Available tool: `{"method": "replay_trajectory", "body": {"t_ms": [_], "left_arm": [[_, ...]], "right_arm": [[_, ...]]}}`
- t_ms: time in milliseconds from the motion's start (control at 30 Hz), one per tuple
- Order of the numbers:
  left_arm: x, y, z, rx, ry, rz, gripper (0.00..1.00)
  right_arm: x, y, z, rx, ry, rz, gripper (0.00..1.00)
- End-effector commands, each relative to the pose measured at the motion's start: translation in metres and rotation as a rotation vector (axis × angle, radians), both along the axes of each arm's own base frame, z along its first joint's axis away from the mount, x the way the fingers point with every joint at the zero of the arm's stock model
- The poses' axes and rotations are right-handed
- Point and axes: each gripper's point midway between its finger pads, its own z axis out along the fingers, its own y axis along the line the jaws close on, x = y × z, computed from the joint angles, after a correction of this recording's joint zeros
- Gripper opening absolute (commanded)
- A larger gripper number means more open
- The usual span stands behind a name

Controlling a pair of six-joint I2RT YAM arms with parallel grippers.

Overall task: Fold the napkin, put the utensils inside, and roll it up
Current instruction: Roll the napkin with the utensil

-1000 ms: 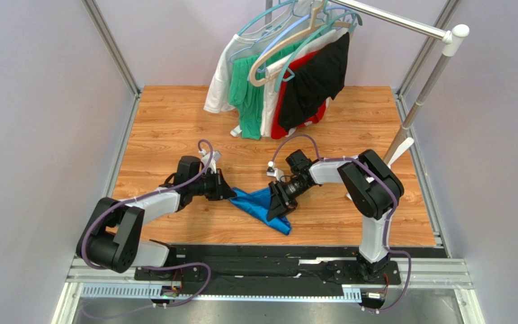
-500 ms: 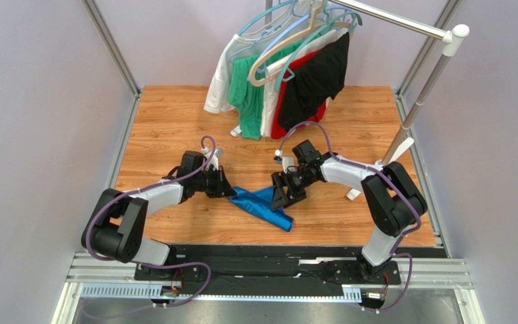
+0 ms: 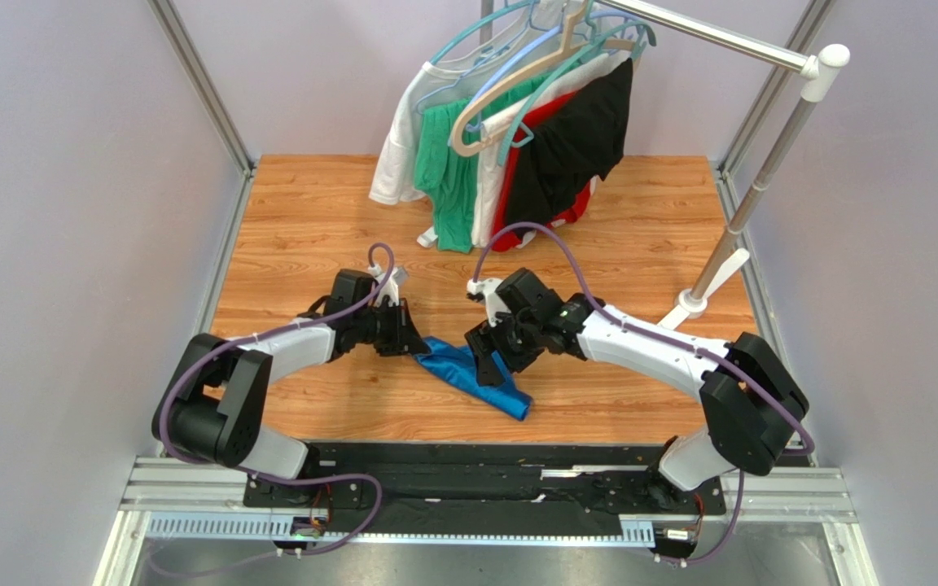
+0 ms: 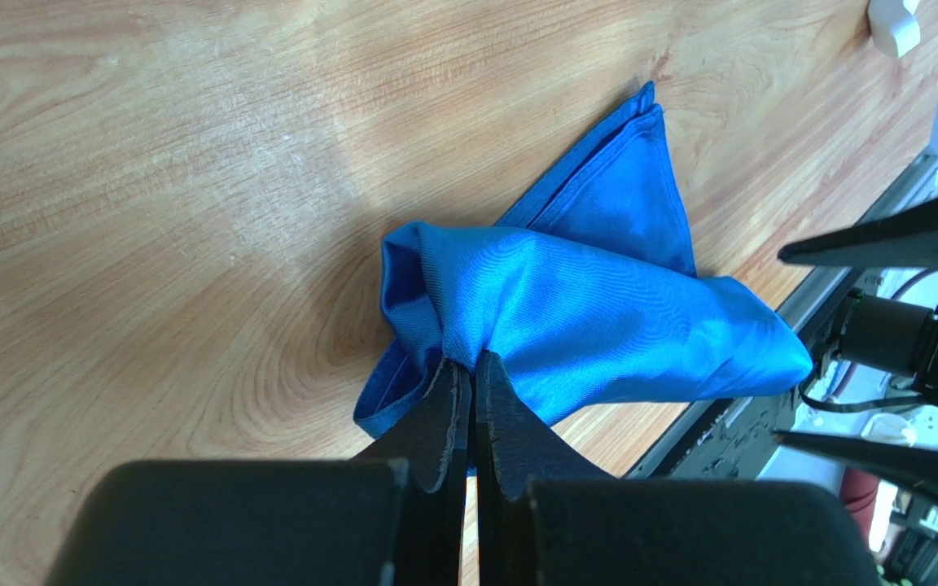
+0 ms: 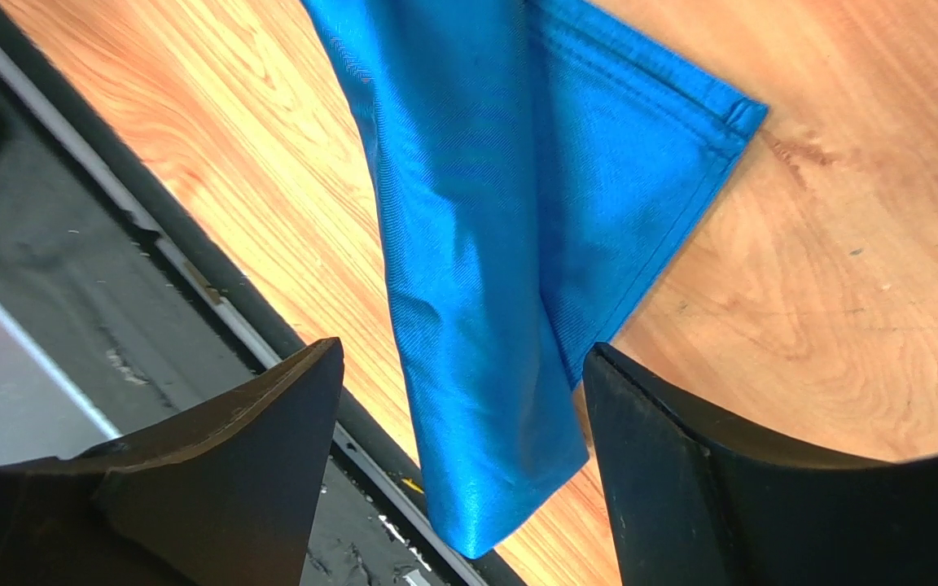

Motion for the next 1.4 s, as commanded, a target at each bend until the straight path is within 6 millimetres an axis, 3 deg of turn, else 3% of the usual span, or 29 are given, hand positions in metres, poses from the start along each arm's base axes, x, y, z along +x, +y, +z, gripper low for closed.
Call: {"method": "replay_trajectory", "body": {"t_ms": [0, 300, 600, 733, 867, 967, 1067, 1200, 1367], "left_arm": [[0.003, 0.000, 0.000, 0.024, -0.005, -0.013, 0.00], [0.002, -0.001, -0.001, 0.023, 0.004, -0.016, 0.00], [0.002, -0.002, 0.000, 0.016, 0.009, -0.018, 0.00], [0.002, -0.004, 0.002, 0.004, 0.008, -0.021, 0.00], [0.004, -0.005, 0.007, -0.013, -0.015, -0.013, 0.01], [0.007, -0.004, 0.014, -0.018, -0.020, 0.021, 0.17], [0.008, -0.005, 0.021, -0.034, -0.027, 0.041, 0.37], [0.008, 0.001, 0.024, -0.006, -0.038, 0.072, 0.54], [0.011, 0.015, 0.035, 0.024, -0.103, 0.149, 0.62]], "right_arm": [[0.000, 0.002, 0.000, -0.093, -0.135, -0.033, 0.77], [-0.020, 0.016, -0.018, -0.183, -0.201, 0.019, 0.77], [-0.019, 0.013, -0.039, -0.283, -0.269, 0.043, 0.68], [-0.023, 0.013, -0.051, -0.307, -0.237, 0.054, 0.37], [-0.029, 0.015, -0.055, -0.302, -0.200, 0.061, 0.15], [-0.033, 0.015, -0.057, -0.286, -0.160, 0.069, 0.01], [-0.036, 0.017, -0.061, -0.253, -0.105, 0.075, 0.00], [-0.043, 0.023, -0.057, -0.179, -0.012, 0.107, 0.00], [-0.043, 0.025, -0.051, -0.086, 0.094, 0.122, 0.00]]}}
